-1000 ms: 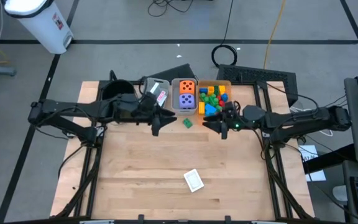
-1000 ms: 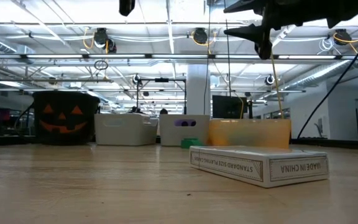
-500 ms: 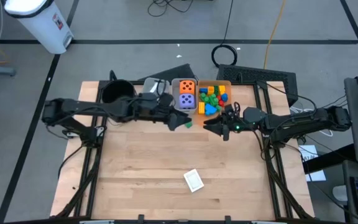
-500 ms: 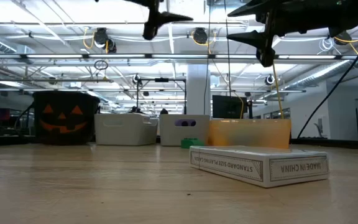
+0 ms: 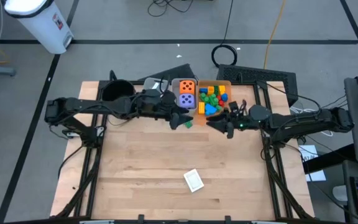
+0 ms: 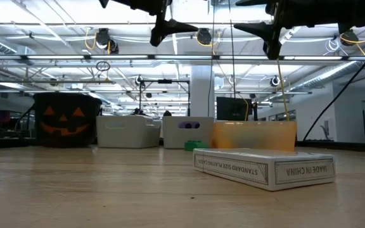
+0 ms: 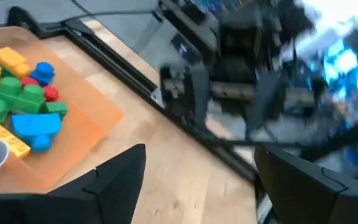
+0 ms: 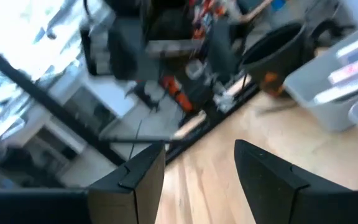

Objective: Pick & Place Toys
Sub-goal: Put the green game piece into the orange bin

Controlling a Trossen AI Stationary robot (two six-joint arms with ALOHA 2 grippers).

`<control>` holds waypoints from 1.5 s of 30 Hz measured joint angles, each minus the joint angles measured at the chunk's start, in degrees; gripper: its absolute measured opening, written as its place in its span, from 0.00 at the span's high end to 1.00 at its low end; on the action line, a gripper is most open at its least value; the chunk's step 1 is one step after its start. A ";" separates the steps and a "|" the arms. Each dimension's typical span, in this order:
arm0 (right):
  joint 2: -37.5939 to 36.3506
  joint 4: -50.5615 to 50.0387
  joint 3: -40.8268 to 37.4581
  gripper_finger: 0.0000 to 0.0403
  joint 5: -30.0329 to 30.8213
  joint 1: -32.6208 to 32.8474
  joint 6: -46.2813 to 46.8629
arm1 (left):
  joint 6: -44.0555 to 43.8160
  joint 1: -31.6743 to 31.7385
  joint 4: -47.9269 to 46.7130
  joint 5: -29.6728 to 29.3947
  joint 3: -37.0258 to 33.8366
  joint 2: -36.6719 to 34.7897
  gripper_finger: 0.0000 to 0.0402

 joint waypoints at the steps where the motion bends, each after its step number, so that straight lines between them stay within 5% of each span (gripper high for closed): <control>1: -0.54 0.15 0.00 0.54 1.05 -0.24 0.33 | 1.88 -0.02 -1.47 1.19 0.61 0.00 0.23; 8: -3.26 0.21 0.00 0.54 9.53 -1.87 0.38 | 24.76 0.09 -24.10 0.67 5.99 0.00 0.23; 17: -2.54 -0.43 0.02 0.54 16.79 -2.84 1.02 | 51.80 3.60 -26.22 0.97 6.78 2.82 0.23; 25: -2.04 -1.48 0.09 0.54 19.14 -2.86 2.16 | 62.18 6.56 -26.68 6.47 7.71 11.17 0.23; 33: -2.04 -3.18 0.09 0.54 19.70 -2.84 3.93 | 69.54 6.72 -33.92 4.95 18.76 22.92 0.23; 45: -6.38 -1.14 0.07 0.54 37.79 -2.74 5.50 | 79.16 7.41 -38.62 3.26 22.31 28.30 0.23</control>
